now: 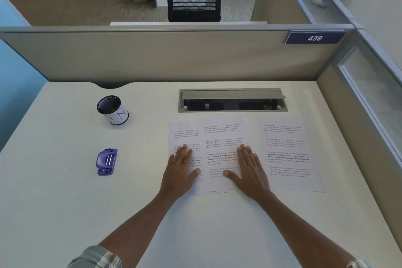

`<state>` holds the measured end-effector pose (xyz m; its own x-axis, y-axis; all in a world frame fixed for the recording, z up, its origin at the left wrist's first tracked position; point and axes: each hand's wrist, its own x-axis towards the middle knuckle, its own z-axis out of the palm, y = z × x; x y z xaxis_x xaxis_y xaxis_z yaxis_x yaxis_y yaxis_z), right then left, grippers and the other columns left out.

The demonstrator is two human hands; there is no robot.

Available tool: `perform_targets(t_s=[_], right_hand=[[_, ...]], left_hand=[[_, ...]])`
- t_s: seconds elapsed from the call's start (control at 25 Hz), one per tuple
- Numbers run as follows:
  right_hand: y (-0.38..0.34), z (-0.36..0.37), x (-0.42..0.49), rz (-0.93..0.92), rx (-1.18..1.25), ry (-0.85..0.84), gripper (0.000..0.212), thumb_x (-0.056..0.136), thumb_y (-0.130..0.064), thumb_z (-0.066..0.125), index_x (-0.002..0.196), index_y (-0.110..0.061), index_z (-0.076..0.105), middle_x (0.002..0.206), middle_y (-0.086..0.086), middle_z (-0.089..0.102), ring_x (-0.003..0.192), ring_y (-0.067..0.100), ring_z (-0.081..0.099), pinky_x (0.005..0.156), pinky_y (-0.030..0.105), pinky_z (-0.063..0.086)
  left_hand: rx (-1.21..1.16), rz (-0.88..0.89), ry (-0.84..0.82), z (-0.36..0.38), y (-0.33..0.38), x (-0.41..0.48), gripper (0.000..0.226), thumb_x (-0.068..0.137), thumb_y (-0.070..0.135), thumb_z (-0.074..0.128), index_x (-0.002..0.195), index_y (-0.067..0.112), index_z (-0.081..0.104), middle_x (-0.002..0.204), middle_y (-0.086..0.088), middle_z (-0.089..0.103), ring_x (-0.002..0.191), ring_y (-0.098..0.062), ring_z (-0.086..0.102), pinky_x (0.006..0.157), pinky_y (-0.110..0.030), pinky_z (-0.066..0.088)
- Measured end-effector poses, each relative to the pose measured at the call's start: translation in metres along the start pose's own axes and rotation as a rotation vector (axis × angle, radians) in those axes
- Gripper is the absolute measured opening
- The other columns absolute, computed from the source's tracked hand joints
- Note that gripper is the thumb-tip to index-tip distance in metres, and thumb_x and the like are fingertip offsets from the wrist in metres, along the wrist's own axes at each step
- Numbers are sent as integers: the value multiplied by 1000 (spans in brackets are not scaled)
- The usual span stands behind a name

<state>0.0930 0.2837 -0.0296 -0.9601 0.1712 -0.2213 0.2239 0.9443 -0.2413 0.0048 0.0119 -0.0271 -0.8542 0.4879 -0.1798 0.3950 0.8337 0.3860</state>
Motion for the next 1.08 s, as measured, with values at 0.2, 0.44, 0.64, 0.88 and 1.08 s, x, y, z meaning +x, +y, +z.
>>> perform_targets(t_s=[0.2,0.44,0.64,0.88,1.08], right_hand=[[43,-19,0,181,72,94,106,103,-74,44,174,-6,6,185,11,1,171,27,-3,139,46,6],[86,-26,-10,368,130,78,104,104,-71,44,174,-5,7,185,12,1,172,27,-1,139,49,6],[76,-20,-9,335,153,45,105,104,-73,44,175,-6,5,185,9,-3,171,25,-5,139,46,3],[54,-13,-5,264,156,35,105,104,-74,42,175,-6,4,185,9,-4,171,24,-6,139,46,3],[35,-6,-5,215,149,28,105,104,-74,43,175,-6,3,185,8,-5,171,24,-8,139,45,2]], left_hand=[[-67,-80,81,-13,-29,-4,71,112,32,57,172,7,29,184,-12,14,172,-30,12,140,-48,13],[28,-147,51,-20,-61,-7,62,113,14,47,172,5,29,184,-15,15,172,-34,15,138,-53,14],[13,-140,32,-15,-53,-6,66,116,25,45,175,11,19,186,-8,8,173,-27,7,140,-52,7],[12,-103,7,-11,-39,-1,69,115,34,48,175,12,20,186,-7,8,173,-26,7,139,-54,6],[34,-89,-24,-10,-35,2,71,115,41,45,176,16,18,186,-4,5,173,-24,3,139,-55,4]])
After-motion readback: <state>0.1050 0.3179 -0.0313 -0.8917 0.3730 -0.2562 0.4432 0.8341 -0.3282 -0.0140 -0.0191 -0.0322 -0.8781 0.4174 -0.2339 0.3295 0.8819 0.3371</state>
